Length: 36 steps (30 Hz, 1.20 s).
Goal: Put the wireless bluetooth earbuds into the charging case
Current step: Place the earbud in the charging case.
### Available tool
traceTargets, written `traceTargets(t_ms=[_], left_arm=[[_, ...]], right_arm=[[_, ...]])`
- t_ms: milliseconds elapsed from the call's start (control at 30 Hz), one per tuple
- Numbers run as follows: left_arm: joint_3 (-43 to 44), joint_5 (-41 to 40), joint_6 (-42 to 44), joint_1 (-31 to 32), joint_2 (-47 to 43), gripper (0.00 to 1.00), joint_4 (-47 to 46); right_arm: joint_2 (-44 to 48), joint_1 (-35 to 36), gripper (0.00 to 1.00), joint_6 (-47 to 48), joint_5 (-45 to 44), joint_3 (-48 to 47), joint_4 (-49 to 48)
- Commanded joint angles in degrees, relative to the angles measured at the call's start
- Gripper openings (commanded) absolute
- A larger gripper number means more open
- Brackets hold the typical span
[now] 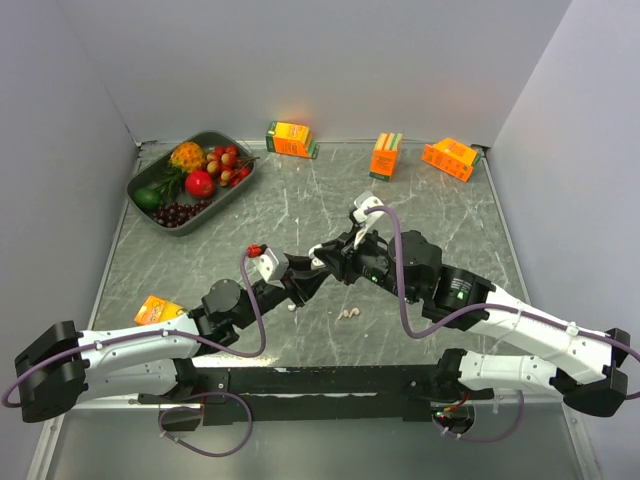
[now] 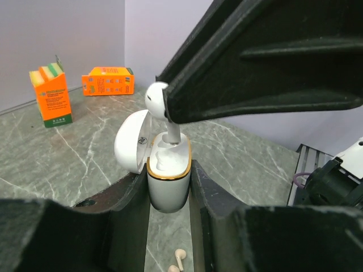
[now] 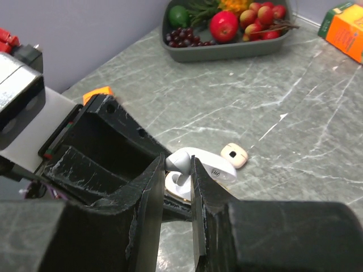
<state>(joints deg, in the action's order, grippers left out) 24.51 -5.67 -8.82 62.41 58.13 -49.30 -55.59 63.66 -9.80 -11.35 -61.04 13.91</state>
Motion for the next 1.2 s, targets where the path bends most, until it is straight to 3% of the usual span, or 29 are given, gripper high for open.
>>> traceTargets(t_ms=[0,1167], left_arm=[[2.5,0.0,-2.5,0.3,0.1,0.01,-1.3],[2.8,-1.0,-3.8,0.3,-0.6,0.01,-1.5]], right_arm=[[0.2,0.4,0.0,-1.1,-3.4,0.4,-4.2],[-1.0,1.3,0.0,-1.4,-1.3,2.3,-5.9]])
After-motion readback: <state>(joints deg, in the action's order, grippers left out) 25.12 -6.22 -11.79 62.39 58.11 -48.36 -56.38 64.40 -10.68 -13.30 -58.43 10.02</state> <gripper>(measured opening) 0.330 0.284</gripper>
